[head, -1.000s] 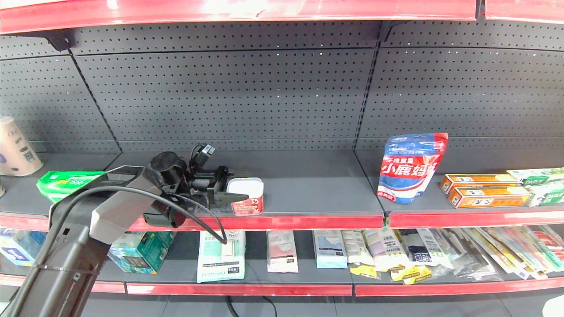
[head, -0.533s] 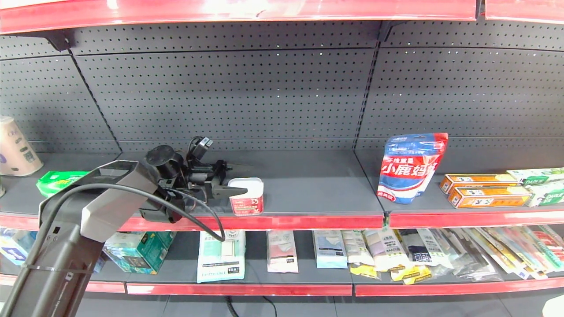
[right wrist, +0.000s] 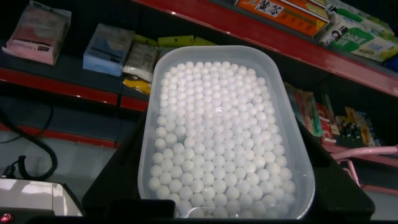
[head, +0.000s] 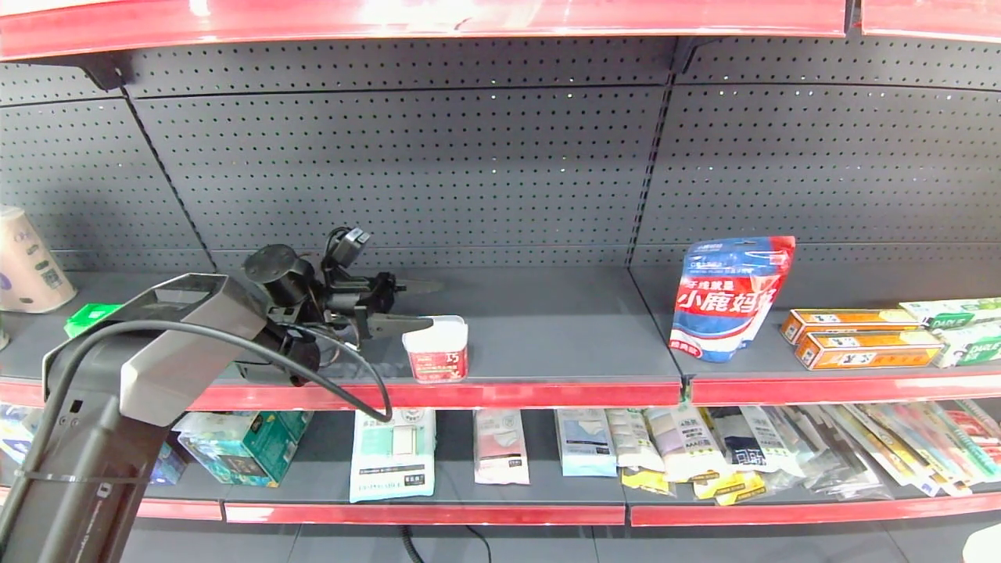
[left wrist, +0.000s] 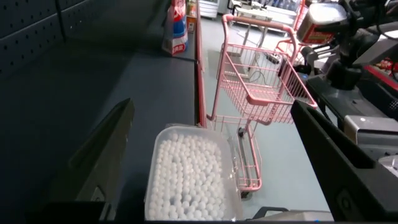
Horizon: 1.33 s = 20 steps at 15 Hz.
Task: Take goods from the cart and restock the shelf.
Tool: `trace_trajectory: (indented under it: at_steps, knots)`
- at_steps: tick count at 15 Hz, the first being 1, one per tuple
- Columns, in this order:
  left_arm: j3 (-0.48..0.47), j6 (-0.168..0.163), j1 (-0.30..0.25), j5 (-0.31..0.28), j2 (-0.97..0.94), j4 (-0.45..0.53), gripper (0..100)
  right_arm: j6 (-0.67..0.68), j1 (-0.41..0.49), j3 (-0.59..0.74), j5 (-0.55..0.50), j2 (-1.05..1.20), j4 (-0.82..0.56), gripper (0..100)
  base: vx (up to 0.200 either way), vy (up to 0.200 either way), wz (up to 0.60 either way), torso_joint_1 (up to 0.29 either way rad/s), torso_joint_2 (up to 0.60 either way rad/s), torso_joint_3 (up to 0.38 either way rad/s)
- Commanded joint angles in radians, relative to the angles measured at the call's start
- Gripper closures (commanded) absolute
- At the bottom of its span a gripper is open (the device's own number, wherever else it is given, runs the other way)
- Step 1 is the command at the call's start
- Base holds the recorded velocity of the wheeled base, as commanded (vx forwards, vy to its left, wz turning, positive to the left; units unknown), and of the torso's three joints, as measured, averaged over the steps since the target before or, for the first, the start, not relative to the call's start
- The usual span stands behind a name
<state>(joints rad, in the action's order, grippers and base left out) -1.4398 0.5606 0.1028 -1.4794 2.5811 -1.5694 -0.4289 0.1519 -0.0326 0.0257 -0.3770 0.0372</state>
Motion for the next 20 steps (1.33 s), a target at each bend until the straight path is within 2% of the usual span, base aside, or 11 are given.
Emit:
trace_trajectory:
  at_steps: [1, 4, 5, 6, 9, 11, 12, 14, 15, 16, 20]
  knots:
    - [0.015, 0.013, -0.002, 0.002, -0.039, -0.001, 0, -0.001, 0.000, 0.000, 0.000, 0.000, 0.001, 100, 0.000, 0.000, 0.00, 0.000, 0.00, 0.000]
    - [0.012, 0.015, -0.002, 0.017, -0.041, -0.001, 0, -0.001, 0.000, 0.000, 0.000, 0.001, 0.001, 100, 0.000, 0.000, 0.00, 0.000, 0.00, 0.000]
    - [0.007, 0.016, 0.003, 0.079, -0.045, -0.001, 0, -0.001, 0.000, 0.000, 0.000, 0.004, 0.001, 100, 0.000, 0.000, 0.00, 0.000, 0.00, 0.000]
    - [0.007, 0.018, 0.008, 0.105, -0.047, -0.001, 0, -0.001, 0.000, 0.000, 0.000, 0.006, 0.001, 100, 0.000, 0.000, 0.00, 0.000, 0.00, 0.000]
    - [0.006, 0.018, 0.008, 0.119, -0.064, -0.001, 0, 0.001, 0.000, 0.000, 0.000, 0.009, 0.001, 100, 0.000, 0.000, 0.00, 0.000, 0.00, 0.000]
    - [0.004, 0.019, 0.009, 0.169, -0.068, -0.001, 0, 0.001, 0.000, 0.000, 0.002, 0.007, 0.001, 100, 0.000, 0.000, 0.00, 0.000, 0.00, 0.000]
    - [0.006, 0.042, 0.017, 0.194, -0.073, -0.001, 0, 0.002, 0.000, 0.000, 0.002, 0.004, 0.001, 100, 0.000, 0.000, 0.00, 0.000, 0.00, 0.000]
    - [0.004, 0.056, 0.031, 0.212, -0.079, -0.001, 0, 0.002, -0.002, 0.000, 0.002, 0.007, 0.001, 100, 0.000, 0.000, 0.00, 0.000, 0.00, 0.000]
    - [0.002, 0.082, 0.040, 0.264, -0.085, -0.001, 0, 0.004, 0.000, 0.000, 0.002, 0.007, 0.001, 100, 0.000, 0.000, 0.00, 0.000, 0.00, 0.000]
    - [-0.001, 0.124, 0.054, 0.327, -0.090, -0.001, 0, 0.006, -0.002, 0.000, 0.002, 0.007, 0.001, 100, 0.000, 0.000, 0.00, 0.000, 0.00, 0.000]
    - [-0.010, 0.143, 0.078, 0.412, -0.096, 0.015, 0, 0.009, -0.002, 0.000, 0.003, 0.001, 0.001, 100, 0.000, 0.000, 0.00, 0.000, 0.00, 0.000]
